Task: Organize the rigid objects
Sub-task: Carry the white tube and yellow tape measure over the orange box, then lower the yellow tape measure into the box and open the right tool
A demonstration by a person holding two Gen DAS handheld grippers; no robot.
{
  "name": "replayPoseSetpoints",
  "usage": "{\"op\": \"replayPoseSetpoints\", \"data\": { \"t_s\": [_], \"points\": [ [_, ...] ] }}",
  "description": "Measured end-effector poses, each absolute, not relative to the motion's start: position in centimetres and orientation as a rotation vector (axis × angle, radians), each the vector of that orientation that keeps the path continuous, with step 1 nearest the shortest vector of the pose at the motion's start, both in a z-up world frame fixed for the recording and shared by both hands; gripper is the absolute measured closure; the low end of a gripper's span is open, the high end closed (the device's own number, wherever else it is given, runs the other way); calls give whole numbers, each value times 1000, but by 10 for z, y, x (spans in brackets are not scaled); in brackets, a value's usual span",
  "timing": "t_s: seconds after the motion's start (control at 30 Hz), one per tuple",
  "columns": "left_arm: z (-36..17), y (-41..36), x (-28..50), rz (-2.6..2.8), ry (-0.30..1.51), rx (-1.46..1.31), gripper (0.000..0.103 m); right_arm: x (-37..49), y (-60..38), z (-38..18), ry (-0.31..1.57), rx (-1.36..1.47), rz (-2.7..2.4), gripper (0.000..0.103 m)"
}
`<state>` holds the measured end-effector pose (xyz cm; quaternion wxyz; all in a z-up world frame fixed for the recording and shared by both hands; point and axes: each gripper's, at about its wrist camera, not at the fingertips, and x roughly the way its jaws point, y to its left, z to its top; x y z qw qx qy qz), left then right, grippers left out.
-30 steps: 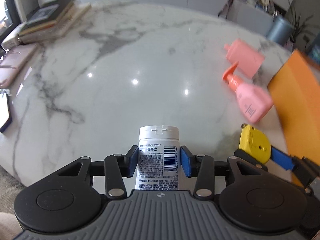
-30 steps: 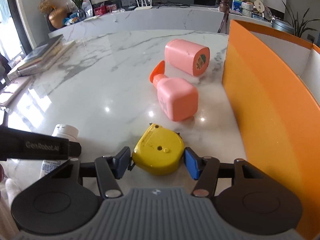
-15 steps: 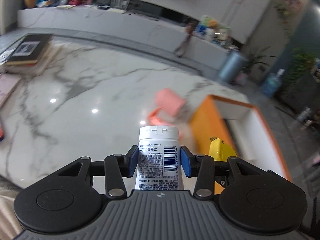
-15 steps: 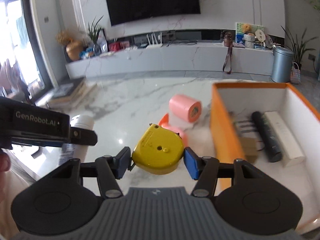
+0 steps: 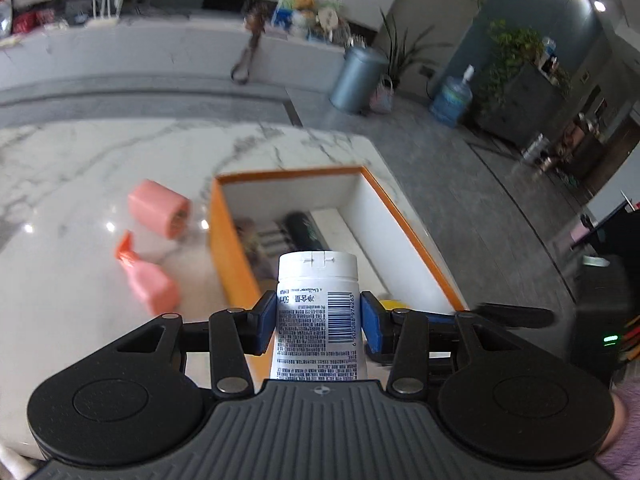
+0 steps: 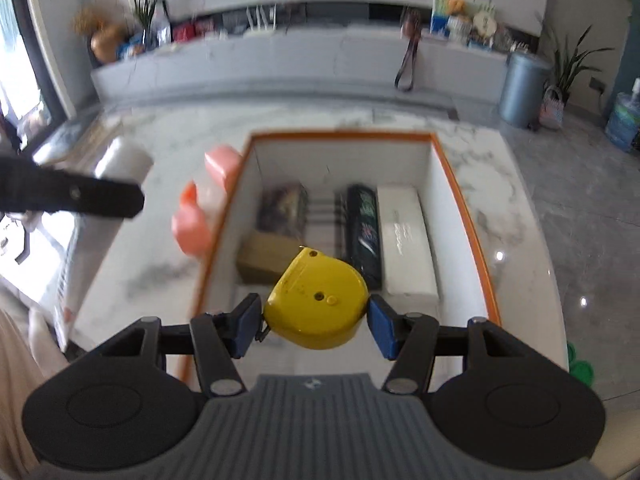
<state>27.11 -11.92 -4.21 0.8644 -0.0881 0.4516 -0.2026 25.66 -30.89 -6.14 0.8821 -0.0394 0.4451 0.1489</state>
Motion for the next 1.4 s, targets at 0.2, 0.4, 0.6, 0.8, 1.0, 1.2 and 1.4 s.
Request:
{"op": "replayPoseSetpoints", "data": {
  "t_s": [0.2, 0.4, 0.6, 0.8, 1.0, 1.2, 1.4],
  "points": [
    [-61, -140, 299, -407, 1031, -184, 53, 295, -295, -95, 1021, -260, 426, 44],
    [-75, -138, 315, -375, 1071, -195, 53, 332, -290, -135, 1141, -310, 506, 44],
    [-79, -136, 318, -383, 1088, -185, 53, 356, -291, -149, 1174, -270, 591, 44],
    [-83, -138, 323, -370, 1103, -183, 53, 371, -284, -165, 1205, -302, 615, 44],
    [-81, -144, 323, -391, 1120, -176, 53, 369, -296, -150, 1175, -324, 568, 43],
    [-89, -183, 314, -540, 1142, 40, 53, 340, -324, -105, 1044, -293, 478, 44],
    [-96, -225, 300, -810, 1074, 365, 53, 307, -354, -64, 908, -277, 369, 47]
  ]
}}
